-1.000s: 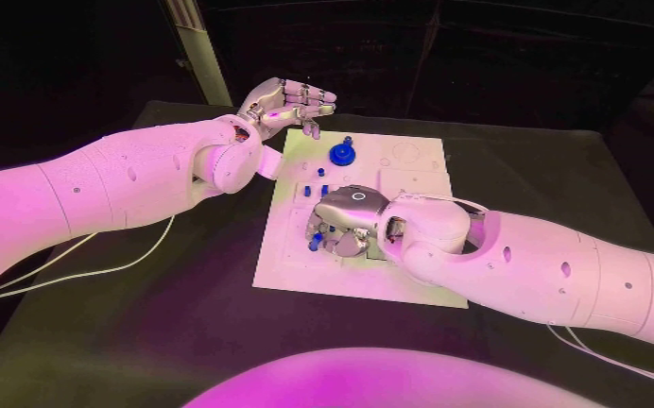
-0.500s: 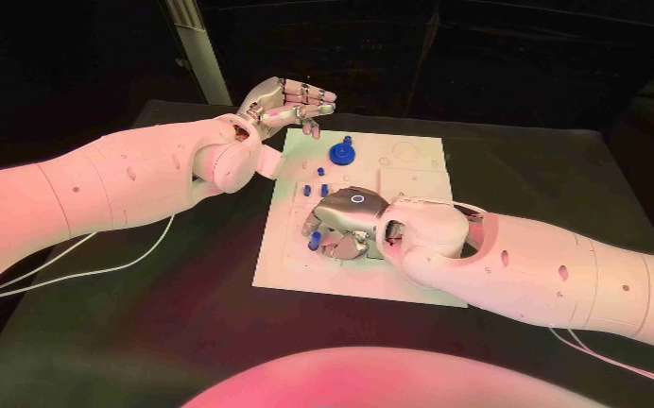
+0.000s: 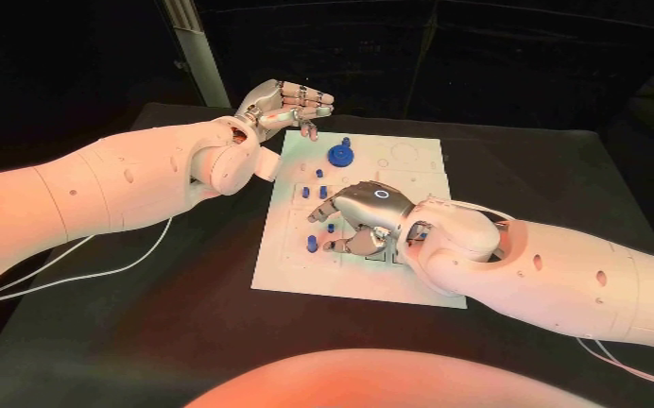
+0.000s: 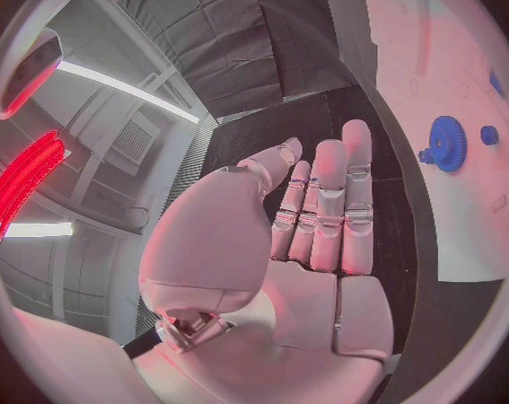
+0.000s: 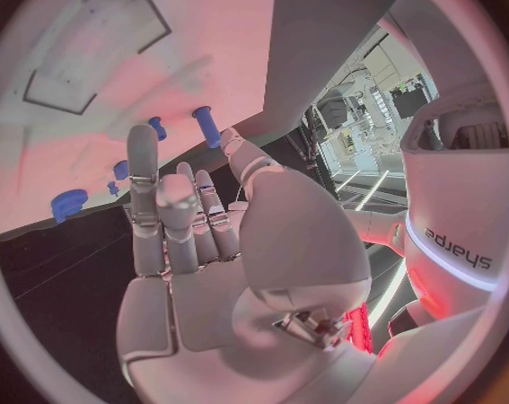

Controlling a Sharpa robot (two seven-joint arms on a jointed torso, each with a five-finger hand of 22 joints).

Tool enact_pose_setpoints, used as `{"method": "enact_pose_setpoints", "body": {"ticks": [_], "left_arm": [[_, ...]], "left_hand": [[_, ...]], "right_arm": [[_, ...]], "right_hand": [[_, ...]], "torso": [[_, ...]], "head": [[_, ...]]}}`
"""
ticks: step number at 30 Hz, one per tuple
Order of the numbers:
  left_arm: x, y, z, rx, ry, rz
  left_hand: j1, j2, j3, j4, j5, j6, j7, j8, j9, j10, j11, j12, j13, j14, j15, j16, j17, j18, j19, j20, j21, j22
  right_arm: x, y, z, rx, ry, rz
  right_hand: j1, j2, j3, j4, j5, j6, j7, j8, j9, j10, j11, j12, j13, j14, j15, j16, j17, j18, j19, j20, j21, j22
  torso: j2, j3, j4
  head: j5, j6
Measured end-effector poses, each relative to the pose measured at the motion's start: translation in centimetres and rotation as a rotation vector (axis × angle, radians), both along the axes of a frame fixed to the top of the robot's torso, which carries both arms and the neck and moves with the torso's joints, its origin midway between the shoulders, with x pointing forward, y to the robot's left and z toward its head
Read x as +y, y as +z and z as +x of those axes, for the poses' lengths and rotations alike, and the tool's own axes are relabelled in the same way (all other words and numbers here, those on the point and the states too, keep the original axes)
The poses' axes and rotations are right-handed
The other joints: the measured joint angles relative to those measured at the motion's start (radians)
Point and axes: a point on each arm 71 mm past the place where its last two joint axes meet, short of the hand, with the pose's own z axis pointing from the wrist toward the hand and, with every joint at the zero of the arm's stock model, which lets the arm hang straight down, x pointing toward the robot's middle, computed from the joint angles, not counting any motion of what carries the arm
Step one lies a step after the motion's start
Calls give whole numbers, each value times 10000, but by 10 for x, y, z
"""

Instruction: Assemble the parts on the task board

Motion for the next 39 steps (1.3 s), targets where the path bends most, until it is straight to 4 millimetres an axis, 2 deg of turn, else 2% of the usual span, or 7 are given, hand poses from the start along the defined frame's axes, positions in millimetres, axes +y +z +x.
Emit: {"method": "enact_pose_setpoints", "body": {"ticks": [5, 9, 13, 17, 24, 30, 39], "left_arm": [[2, 0, 0, 18, 23, 14], [4, 0, 0, 34, 48, 29], [6, -1, -1, 48, 78, 46], [6, -1, -1, 56, 83, 50], [7, -1, -1, 70, 83, 59], [7, -1, -1, 80, 89, 70], [8, -2, -1, 90, 101, 79]], "left_hand": [[0, 0, 0, 0, 0, 0, 0, 0, 0, 0, 0, 0, 0, 0, 0, 0, -3, 0, 0, 0, 0, 0], [0, 0, 0, 0, 0, 0, 0, 0, 0, 0, 0, 0, 0, 0, 0, 0, -3, -1, 0, 0, 0, 0], [0, 0, 0, 0, 0, 0, 0, 0, 0, 0, 0, 0, 0, 0, 0, 0, -3, -1, 0, 0, 0, 0], [0, 0, 0, 0, 0, 0, 0, 0, 0, 0, 0, 0, 0, 0, 0, 0, -3, 0, 0, 0, 0, 0], [0, 0, 0, 0, 0, 0, 0, 0, 0, 0, 0, 0, 0, 0, 0, 0, -12, -1, -27, 27, 0, 0], [0, 0, 0, 0, 0, 0, 0, 0, 0, 0, 0, 0, 0, 0, 0, 0, -11, -1, -27, 26, 0, -10], [0, 0, 0, 0, 0, 0, 0, 39, 0, 0, 0, 48, 0, -25, 25, 0, -20, -3, -27, 27, -43, -10]], "right_arm": [[-35, 11, 3, 594, -735, 554], [-71, 17, 8, 1377, -1683, 948], [-108, 17, 12, 2219, -2873, 1113], [-132, 14, 13, 2824, -3990, 1008], [-153, 12, 9, 3375, -5428, 438], [-155, 3, 6, 3485, -6000, -456], [-152, -12, 4, 3429, -6392, -1727]], "right_hand": [[128, 247, -188, 77, 310, 805, 60, 383, 122, 1109, -98, 832, 158, 314, -92, 526, 629, -2, 480, -72, 397, 677], [0, 420, -364, 254, 521, 1340, -292, 650, 188, 2838, -534, 1919, 613, 565, -372, 1109, 1481, -10, 1169, -294, 1185, 1925], [-845, 416, -889, 950, 1909, 1691, -625, 900, 233, 4083, -924, 3496, 1716, 546, -713, 1287, 1732, -246, 1691, -648, 1841, 2982], [-1262, 435, -1494, 1550, 2985, 1895, -828, 1335, 375, 4831, -1099, 7631, 6470, 539, -898, 1886, 2605, -481, 2103, -804, 2393, 3933], [-1370, 525, -2381, 2269, 3021, 1796, -879, 2064, 739, 4947, -1154, 10451, 10053, 539, -898, 2651, 3809, -497, 2327, -858, 3013, 4996], [-1555, 602, -3067, 2956, 2304, 1476, -884, 2374, 970, 5007, -1141, 11042, 10979, 539, -898, 3066, 4185, -635, 2456, -840, 3256, 5513], [-1663, 579, -3532, 3118, 1769, 1368, -876, 2585, 1161, 5019, -1154, 11082, 11239, 538, -897, 3125, 4184, -634, 2455, -840, 3333, 5594]], "torso": [[-11, -6, -17], [-22, -6, -40], [-55, -17, -94], [-96, -24, -176], [-132, -8, -257], [-153, -5, -282], [-162, -6, -281]], "head": [[-131, 35], [-301, 80], [-491, 129], [-630, 170], [-769, 181], [-841, 207], [-870, 184]]}}
